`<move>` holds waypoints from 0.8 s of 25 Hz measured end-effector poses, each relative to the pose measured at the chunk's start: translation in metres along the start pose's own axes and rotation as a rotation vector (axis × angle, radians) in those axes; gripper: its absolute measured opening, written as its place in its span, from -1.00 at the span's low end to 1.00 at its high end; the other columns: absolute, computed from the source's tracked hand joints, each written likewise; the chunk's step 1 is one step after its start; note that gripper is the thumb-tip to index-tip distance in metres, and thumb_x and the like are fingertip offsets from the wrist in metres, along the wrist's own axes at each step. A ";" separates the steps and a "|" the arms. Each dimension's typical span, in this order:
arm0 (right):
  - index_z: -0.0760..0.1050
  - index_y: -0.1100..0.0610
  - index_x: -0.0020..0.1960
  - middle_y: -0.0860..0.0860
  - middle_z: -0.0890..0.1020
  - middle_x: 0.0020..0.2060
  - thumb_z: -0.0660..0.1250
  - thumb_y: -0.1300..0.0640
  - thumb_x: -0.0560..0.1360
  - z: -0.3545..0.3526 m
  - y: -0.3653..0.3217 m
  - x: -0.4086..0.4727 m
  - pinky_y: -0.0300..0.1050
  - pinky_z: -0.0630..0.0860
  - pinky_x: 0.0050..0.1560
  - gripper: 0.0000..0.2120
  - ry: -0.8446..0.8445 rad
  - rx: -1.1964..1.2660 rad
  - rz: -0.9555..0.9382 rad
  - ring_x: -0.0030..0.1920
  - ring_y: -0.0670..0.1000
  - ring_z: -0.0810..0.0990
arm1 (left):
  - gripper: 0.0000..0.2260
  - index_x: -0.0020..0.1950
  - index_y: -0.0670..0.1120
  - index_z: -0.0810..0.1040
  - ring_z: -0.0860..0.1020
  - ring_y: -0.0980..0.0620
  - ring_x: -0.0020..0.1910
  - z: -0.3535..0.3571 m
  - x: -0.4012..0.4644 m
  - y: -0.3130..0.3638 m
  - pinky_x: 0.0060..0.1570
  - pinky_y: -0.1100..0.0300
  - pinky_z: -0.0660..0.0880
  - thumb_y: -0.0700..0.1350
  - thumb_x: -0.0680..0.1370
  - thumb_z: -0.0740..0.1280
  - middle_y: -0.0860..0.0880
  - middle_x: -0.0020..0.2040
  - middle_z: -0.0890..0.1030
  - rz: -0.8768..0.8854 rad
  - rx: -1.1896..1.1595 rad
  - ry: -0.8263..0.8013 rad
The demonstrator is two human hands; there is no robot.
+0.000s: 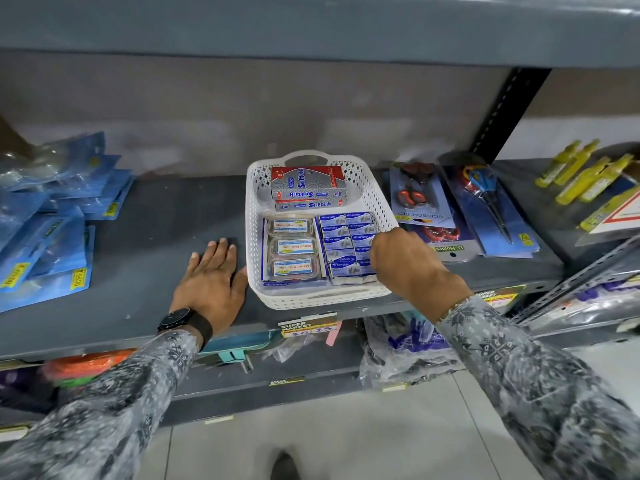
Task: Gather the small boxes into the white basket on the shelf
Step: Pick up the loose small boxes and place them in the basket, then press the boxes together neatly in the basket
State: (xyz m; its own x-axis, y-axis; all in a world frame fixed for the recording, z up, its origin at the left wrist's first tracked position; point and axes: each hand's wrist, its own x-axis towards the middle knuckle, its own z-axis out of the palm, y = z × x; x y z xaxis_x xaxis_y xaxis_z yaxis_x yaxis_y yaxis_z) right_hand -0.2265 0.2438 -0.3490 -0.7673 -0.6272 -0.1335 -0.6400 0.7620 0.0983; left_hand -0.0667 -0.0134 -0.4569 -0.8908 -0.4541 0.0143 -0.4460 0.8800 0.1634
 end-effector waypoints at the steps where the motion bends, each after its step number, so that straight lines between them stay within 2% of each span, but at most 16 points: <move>1: 0.55 0.24 0.09 0.21 0.65 0.00 0.19 0.34 0.53 0.000 0.000 -0.001 0.00 0.54 -0.19 -0.79 0.004 0.041 0.011 -0.03 0.23 0.65 | -0.29 0.62 -0.11 0.14 0.02 -0.05 0.64 0.001 0.000 0.000 0.61 -0.02 -0.07 0.20 0.55 -0.22 -0.09 0.65 0.11 -0.012 -0.042 -0.005; 2: 0.57 0.24 0.07 0.20 0.66 -0.02 0.21 0.35 0.51 -0.001 0.000 -0.002 0.03 0.61 -0.15 -0.78 0.012 0.089 0.024 -0.04 0.23 0.66 | -0.33 0.60 -0.10 0.19 0.04 -0.03 0.64 0.000 0.000 -0.001 0.60 0.02 -0.07 0.21 0.58 -0.15 -0.07 0.64 0.15 -0.038 -0.140 0.003; 4: 0.62 0.21 -0.01 0.17 0.68 -0.07 0.27 0.37 0.45 0.000 0.004 -0.003 0.07 0.67 -0.07 -0.79 0.071 0.187 0.019 -0.09 0.22 0.67 | -0.47 0.53 -0.06 0.36 0.18 0.00 0.60 -0.017 0.000 0.001 0.56 0.13 0.03 0.16 0.63 0.11 -0.04 0.57 0.32 -0.239 -0.615 0.079; 5: 0.63 0.18 -0.07 0.14 0.68 -0.09 0.28 0.38 0.43 0.002 0.006 -0.002 0.07 0.67 -0.04 -0.80 0.096 0.220 -0.003 -0.09 0.21 0.67 | -0.54 0.49 -0.04 0.43 0.30 0.01 0.55 -0.029 0.001 0.004 0.51 0.17 0.14 0.09 0.62 0.23 -0.04 0.51 0.42 -0.339 -0.877 0.164; 6: 0.64 0.15 -0.07 0.12 0.68 -0.06 0.29 0.38 0.43 0.003 0.008 0.001 0.07 0.66 0.01 -0.78 0.109 0.258 -0.028 -0.05 0.21 0.67 | -0.59 0.45 -0.03 0.48 0.41 0.02 0.48 -0.042 0.002 0.010 0.47 0.18 0.24 0.03 0.61 0.29 -0.04 0.45 0.50 -0.366 -1.016 0.284; 7: 0.66 0.10 0.04 0.12 0.69 0.04 0.29 0.36 0.45 0.004 0.010 0.006 0.08 0.64 0.10 -0.71 0.114 0.306 -0.052 0.04 0.20 0.66 | -0.62 0.42 -0.01 0.51 0.48 0.03 0.42 -0.058 0.001 0.022 0.44 0.16 0.32 -0.03 0.60 0.32 -0.03 0.41 0.54 -0.315 -0.988 0.371; 9: 0.59 0.01 0.31 0.08 0.62 0.28 0.31 0.29 0.50 0.003 0.012 0.015 0.08 0.54 0.30 -0.58 0.037 0.373 -0.080 0.26 0.17 0.59 | -0.70 0.32 0.03 0.61 0.61 0.03 0.24 -0.082 -0.001 0.055 0.30 0.09 0.50 -0.07 0.59 0.34 0.01 0.29 0.64 -0.062 -0.735 0.423; 10: 0.54 -0.02 0.38 0.06 0.57 0.35 0.33 0.24 0.52 0.003 0.012 0.019 0.07 0.49 0.35 -0.55 -0.011 0.382 -0.089 0.32 0.16 0.54 | -0.74 0.25 0.05 0.65 0.66 0.03 0.10 -0.093 0.000 0.075 0.16 0.10 0.57 -0.05 0.57 0.35 0.03 0.21 0.69 0.078 -0.575 0.351; 12: 0.50 -0.05 0.42 0.04 0.53 0.40 0.38 0.12 0.53 0.005 0.011 0.028 0.03 0.44 0.37 -0.54 -0.081 0.384 -0.094 0.37 0.14 0.50 | -0.76 0.14 0.09 0.70 0.67 0.02 -0.06 -0.098 0.008 0.102 -0.07 0.17 0.57 0.09 0.53 0.38 0.06 0.09 0.73 0.217 -0.243 0.054; 14: 0.51 -0.06 0.42 0.01 0.53 0.42 0.45 0.03 0.51 0.007 0.011 0.032 0.02 0.41 0.36 -0.52 -0.130 0.384 -0.090 0.38 0.13 0.49 | -0.68 0.12 0.09 0.69 0.66 -0.06 -0.05 -0.091 0.017 0.110 -0.10 0.14 0.56 0.20 0.45 0.45 0.02 0.07 0.73 0.212 -0.013 -0.161; 17: 0.56 -0.06 0.37 0.00 0.53 0.42 0.49 -0.01 0.48 0.011 0.012 0.033 0.02 0.40 0.37 -0.53 -0.131 0.394 -0.079 0.37 0.11 0.50 | -0.66 0.15 0.13 0.66 0.64 -0.09 0.04 -0.079 0.023 0.101 -0.03 0.11 0.56 0.17 0.40 0.50 0.03 0.15 0.68 0.212 0.068 -0.164; 20: 0.57 -0.06 0.35 0.03 0.53 0.41 0.50 -0.01 0.47 0.013 0.012 0.035 0.01 0.38 0.40 -0.55 -0.114 0.398 -0.077 0.38 0.13 0.49 | -0.70 0.11 0.12 0.66 0.62 -0.06 0.06 -0.074 0.023 0.098 0.01 0.10 0.56 0.16 0.42 0.49 0.06 0.14 0.66 0.257 0.038 -0.142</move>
State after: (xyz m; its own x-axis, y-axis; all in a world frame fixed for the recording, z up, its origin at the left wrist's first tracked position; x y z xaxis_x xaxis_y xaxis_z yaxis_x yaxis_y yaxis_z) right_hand -0.2604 0.2336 -0.3654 -0.6943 -0.6798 -0.2364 -0.6125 0.7306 -0.3018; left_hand -0.1250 0.0521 -0.3670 -0.9769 -0.1943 -0.0887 -0.2050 0.9694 0.1349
